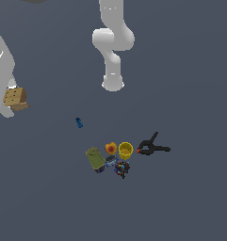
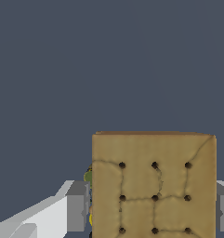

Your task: Pick up a designated object from a clutter of objects.

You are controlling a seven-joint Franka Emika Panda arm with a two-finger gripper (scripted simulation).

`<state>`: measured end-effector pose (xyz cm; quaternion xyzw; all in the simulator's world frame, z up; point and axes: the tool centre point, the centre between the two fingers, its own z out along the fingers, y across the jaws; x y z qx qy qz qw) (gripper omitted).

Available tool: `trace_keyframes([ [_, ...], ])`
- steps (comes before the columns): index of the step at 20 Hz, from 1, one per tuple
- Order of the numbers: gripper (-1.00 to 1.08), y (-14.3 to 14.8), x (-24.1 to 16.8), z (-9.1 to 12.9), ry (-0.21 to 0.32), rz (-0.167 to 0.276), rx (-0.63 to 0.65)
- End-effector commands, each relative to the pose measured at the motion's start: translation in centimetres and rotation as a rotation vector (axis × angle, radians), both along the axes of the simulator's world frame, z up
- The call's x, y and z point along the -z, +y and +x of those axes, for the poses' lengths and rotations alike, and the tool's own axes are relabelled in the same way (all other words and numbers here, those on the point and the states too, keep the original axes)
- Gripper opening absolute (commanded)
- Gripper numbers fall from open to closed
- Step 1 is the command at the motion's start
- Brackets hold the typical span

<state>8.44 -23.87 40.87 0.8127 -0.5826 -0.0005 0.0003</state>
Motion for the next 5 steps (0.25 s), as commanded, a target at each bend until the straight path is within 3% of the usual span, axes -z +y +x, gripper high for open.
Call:
trace_keyframes([
  [1, -1.00, -0.12, -0.30, 0.15, -0.001, 0.000, 0.000],
  [5, -1.00, -0.18, -0.40, 0.22, -0.001, 0.000, 0.001],
])
